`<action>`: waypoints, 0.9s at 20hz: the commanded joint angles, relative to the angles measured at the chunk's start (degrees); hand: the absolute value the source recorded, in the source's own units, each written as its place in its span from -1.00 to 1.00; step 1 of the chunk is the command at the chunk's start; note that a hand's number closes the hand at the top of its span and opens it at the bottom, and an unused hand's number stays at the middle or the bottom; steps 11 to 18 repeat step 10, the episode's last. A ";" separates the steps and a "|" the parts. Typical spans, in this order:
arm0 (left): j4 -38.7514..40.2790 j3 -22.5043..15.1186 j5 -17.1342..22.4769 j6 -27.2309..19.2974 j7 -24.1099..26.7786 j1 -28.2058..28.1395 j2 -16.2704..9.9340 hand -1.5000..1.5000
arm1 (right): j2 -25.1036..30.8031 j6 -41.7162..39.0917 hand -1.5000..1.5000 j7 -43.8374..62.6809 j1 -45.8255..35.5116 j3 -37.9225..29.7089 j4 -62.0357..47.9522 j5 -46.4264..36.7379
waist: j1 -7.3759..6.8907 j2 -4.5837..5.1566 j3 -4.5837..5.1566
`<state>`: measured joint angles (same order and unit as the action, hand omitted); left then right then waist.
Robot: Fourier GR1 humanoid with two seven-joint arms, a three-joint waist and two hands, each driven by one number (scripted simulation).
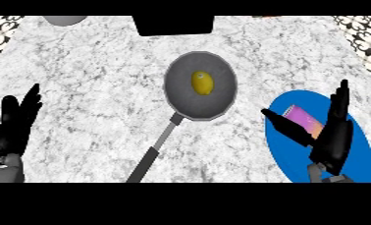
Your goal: Pick the lemon from the plate and place it in the pan
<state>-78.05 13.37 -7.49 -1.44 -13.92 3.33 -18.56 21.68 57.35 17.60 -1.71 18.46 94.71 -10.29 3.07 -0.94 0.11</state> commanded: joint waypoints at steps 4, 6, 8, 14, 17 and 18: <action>1.83 -0.20 -0.79 -0.49 0.79 1.99 0.51 0.00 | 10.65 -3.52 -1.00 -0.51 23.76 -3.49 25.38 3.38 | -1.09 0.66 -0.07; 1.52 -0.98 -1.57 -1.52 0.24 3.18 1.30 0.00 | 12.91 -5.53 -1.00 -4.36 31.02 -5.75 30.09 7.03 | -0.41 0.54 -0.13; -2.35 -0.63 -0.49 0.19 -1.00 0.36 0.51 0.00 | 11.44 -7.71 -1.00 -12.48 35.61 -9.90 28.83 12.49 | -1.37 0.51 -0.23; -0.51 -0.51 -0.25 1.07 0.50 1.00 0.51 0.00 | 12.85 -10.54 -1.00 -9.55 37.35 -15.02 32.75 14.34 | -1.91 0.72 -0.13; -0.51 -0.51 -0.25 1.07 0.50 1.00 0.51 0.00 | 12.85 -10.54 -1.00 -9.55 37.35 -15.02 32.75 14.34 | -1.91 0.72 -0.13; -0.51 -0.51 -0.25 1.07 0.50 1.00 0.51 0.00 | 12.85 -10.54 -1.00 -9.55 37.35 -15.02 32.75 14.34 | -1.91 0.72 -0.13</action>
